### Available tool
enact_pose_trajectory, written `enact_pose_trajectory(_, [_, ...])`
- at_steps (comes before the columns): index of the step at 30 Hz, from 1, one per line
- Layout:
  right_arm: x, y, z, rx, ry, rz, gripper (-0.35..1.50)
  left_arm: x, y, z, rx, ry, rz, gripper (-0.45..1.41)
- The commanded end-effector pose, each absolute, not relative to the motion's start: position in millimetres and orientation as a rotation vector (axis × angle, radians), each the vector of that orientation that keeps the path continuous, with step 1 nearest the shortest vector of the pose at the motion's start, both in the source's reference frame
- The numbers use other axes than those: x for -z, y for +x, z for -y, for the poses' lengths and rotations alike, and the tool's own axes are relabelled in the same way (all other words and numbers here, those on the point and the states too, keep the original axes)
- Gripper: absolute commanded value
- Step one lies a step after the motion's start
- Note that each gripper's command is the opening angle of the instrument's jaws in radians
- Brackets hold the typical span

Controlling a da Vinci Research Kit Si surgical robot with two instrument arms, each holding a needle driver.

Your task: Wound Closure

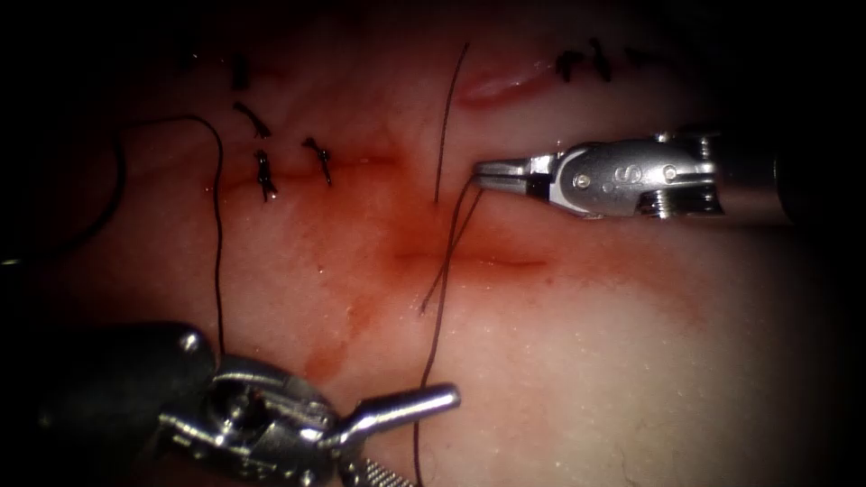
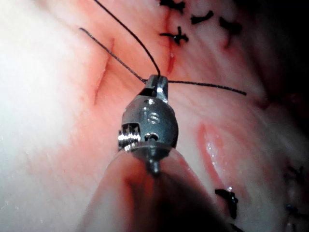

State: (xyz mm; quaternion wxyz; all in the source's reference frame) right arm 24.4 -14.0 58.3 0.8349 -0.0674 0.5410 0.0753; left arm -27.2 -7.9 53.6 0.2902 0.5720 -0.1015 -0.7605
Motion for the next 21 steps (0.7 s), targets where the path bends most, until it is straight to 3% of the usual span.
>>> enact_pose_trajectory(1, [-59,25.5,13.5,-0.159,-0.145,-1.15,-0.35,-54,-28.0,7.7,2.029,1.525,0.273,0.2])
enact_pose_trajectory(2, [-59,25.5,13.5,-0.159,-0.145,-1.15,-0.35,-54,-28.1,7.7,2.03,1.524,0.274,-0.23])
enact_pose_trajectory(3, [-59,25.5,13.5,-0.159,-0.145,-1.15,-0.35,-54,-28.2,7.7,2.031,1.524,0.275,-0.45])
enact_pose_trajectory(8, [-58,25.5,13.7,-0.165,-0.134,-1.151,-0.35,-54,-27.1,6.4,2.017,1.548,0.264,-0.45])
enact_pose_trajectory(14, [-57,25.7,14.2,-0.196,-0.072,-1.183,-0.35,-55,-19.6,1.7,2.14,1.426,0.298,-0.45])
enact_pose_trajectory(15, [-57,25.7,14.3,-0.208,-0.061,-1.184,0.0,-55,-18.6,1.2,2.155,1.41,0.298,-0.45])
enact_pose_trajectory(16, [-56,25.7,14.3,-0.217,-0.047,-1.185,0.24,-55,-18.0,0.8,2.163,1.392,0.304,-0.45])
enact_pose_trajectory(18, [-55,25.8,14.2,-0.236,-0.036,-1.194,0.59,-56,-16.6,0.1,2.199,1.357,0.307,-0.45])
enact_pose_trajectory(19, [-55,25.8,14.0,-0.265,-0.017,-1.199,1.06,-56,-15.5,-0.5,2.215,1.333,0.309,-0.45])
enact_pose_trajectory(20, [-55,25.8,14.0,-0.265,-0.017,-1.199,1.06,-56,-15.5,-0.5,2.215,1.333,0.309,-0.45])
enact_pose_trajectory(21, [-54,25.9,13.7,-0.303,0.007,-1.206,1.31,-57,-14.5,-0.8,2.236,1.308,0.31,-0.45])
